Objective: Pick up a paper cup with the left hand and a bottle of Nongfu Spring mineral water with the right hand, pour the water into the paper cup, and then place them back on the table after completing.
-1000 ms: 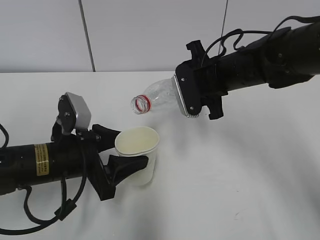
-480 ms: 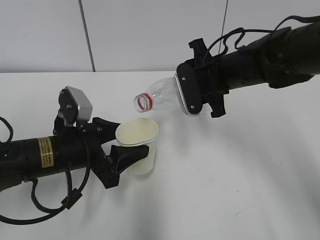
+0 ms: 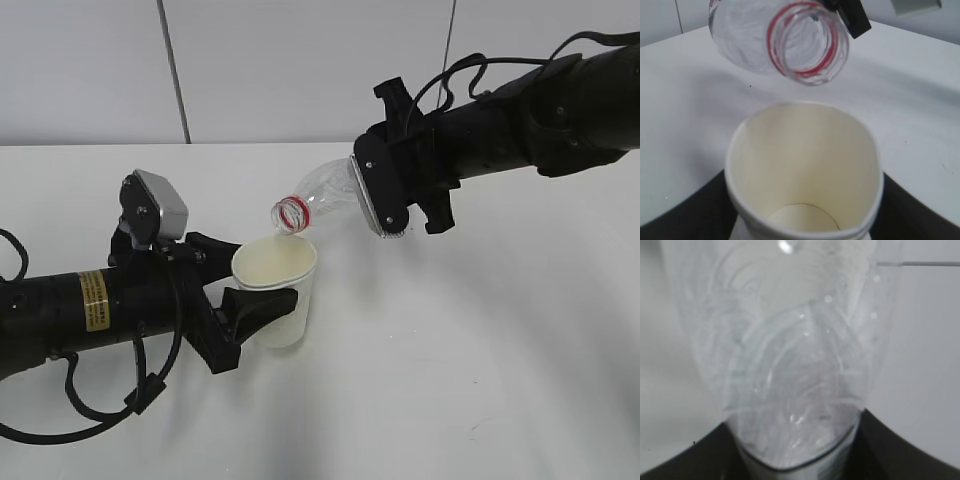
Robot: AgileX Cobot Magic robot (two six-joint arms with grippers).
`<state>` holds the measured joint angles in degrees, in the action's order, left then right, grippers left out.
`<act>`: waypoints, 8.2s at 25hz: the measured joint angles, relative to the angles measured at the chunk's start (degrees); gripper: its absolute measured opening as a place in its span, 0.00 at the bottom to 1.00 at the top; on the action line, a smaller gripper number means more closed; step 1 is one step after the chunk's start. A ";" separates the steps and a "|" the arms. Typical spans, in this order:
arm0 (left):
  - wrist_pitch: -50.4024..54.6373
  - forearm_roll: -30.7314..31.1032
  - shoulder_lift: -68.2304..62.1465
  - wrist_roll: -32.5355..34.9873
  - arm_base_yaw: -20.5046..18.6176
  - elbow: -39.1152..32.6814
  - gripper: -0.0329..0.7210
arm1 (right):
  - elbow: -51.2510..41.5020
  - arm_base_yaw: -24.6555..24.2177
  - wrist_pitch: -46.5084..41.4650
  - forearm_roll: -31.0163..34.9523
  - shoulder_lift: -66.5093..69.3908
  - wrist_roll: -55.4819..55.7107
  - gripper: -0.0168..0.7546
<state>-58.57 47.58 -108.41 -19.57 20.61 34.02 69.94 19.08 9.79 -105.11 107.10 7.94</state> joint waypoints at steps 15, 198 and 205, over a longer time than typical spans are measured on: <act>0.27 0.00 -0.94 0.00 0.29 0.00 0.66 | 0.00 0.00 -0.12 0.00 0.00 -5.43 0.42; -8.03 -26.30 -11.50 13.32 0.29 0.12 0.66 | -14.94 -6.68 47.96 62.15 14.36 7.39 0.46; -7.42 -26.08 -11.50 13.36 0.29 -3.65 0.70 | -14.94 -6.68 47.35 60.91 14.36 7.39 0.73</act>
<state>-65.99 21.50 -119.91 -6.21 20.90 30.37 55.00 12.40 57.14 -44.21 121.46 15.33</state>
